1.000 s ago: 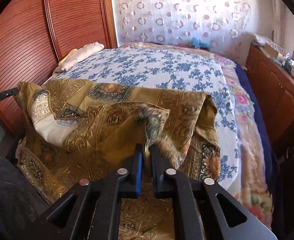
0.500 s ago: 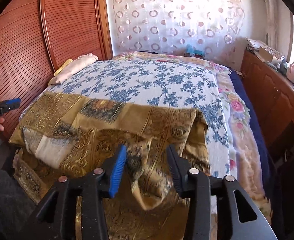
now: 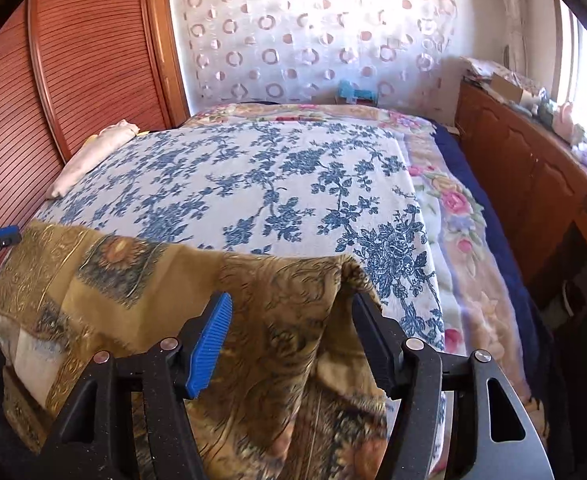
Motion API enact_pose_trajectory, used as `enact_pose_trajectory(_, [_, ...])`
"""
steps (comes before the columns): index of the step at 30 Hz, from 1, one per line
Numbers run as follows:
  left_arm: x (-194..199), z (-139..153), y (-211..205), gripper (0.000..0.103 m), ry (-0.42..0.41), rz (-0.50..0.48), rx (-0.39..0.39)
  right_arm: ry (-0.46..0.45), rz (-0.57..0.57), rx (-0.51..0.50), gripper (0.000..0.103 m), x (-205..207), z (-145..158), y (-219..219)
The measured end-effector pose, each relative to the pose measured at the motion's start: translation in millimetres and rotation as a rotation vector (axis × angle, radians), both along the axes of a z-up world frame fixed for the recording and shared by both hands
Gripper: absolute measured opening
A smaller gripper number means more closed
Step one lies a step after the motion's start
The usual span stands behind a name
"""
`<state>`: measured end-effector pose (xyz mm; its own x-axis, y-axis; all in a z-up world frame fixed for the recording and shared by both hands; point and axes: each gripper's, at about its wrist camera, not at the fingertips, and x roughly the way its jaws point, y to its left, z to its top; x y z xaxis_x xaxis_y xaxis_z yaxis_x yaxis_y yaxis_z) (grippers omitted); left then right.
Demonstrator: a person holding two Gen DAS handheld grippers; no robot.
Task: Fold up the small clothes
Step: 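Open both grippers and release the folded shirt onto the bed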
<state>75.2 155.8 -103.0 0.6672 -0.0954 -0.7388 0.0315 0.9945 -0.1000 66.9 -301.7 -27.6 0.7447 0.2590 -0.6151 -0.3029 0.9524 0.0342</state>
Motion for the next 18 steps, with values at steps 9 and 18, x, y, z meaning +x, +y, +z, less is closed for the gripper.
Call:
enact_pose_trajectory(9, [17, -16, 10, 0.078, 0.048, 0.006, -0.052, 0.041, -0.024, -0.027, 0.068, 26, -9, -1])
enact_pose_trajectory(18, [17, -17, 4, 0.078, 0.031, 0.001, -0.007, 0.079, -0.048, -0.021, 0.071, 41, -22, -12])
